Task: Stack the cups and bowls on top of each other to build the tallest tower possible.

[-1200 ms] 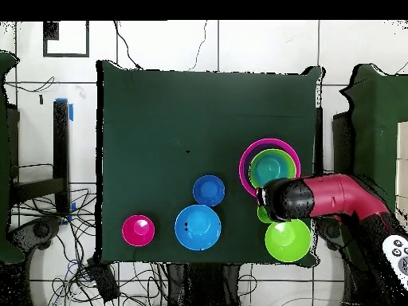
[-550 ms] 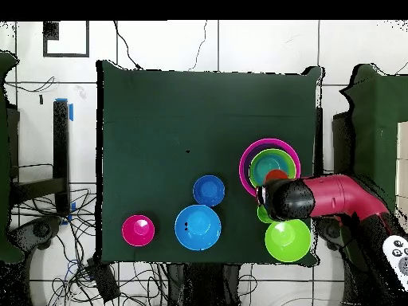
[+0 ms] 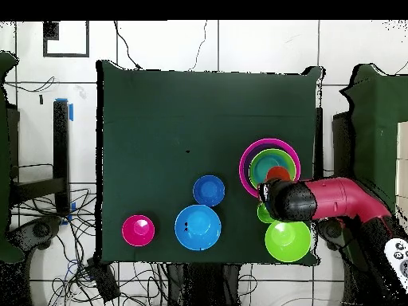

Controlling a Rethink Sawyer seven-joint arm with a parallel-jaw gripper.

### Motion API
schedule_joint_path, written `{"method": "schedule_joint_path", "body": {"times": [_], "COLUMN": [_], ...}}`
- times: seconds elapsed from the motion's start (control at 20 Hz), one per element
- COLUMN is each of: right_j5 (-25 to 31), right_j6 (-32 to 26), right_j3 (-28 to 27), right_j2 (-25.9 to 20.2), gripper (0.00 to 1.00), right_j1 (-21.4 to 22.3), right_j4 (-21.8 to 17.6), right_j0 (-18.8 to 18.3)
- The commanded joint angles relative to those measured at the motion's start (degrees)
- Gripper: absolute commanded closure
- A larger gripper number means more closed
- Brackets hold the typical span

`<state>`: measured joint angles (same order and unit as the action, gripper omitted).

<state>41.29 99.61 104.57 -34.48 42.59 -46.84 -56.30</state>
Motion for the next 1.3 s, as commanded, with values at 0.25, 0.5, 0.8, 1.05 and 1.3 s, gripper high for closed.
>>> {"method": "schedule_joint_path", "body": {"times": [0.25, 0.5, 0.8, 1.05, 1.3], "right_j5": [-2.6, -2.8, -3.45, -4.25, -4.23], "right_j6": [-3.26, -3.56, -3.51, -4.29, -3.56], "right_j3": [1.39, 1.55, 1.92, 1.66, 2.42], "right_j2": [3.17, 3.31, 3.64, 3.0, 3.02], "gripper": [0.0, 0.0, 0.0, 0.0, 1.0], "right_j1": [-2.33, -2.18, -2.17, -2.89, -2.82], "right_j4": [-4.76, -4.49, -4.56, -4.59, -3.62], "right_j0": [2.1, 2.07, 2.1, 1.7, 1.56]}}
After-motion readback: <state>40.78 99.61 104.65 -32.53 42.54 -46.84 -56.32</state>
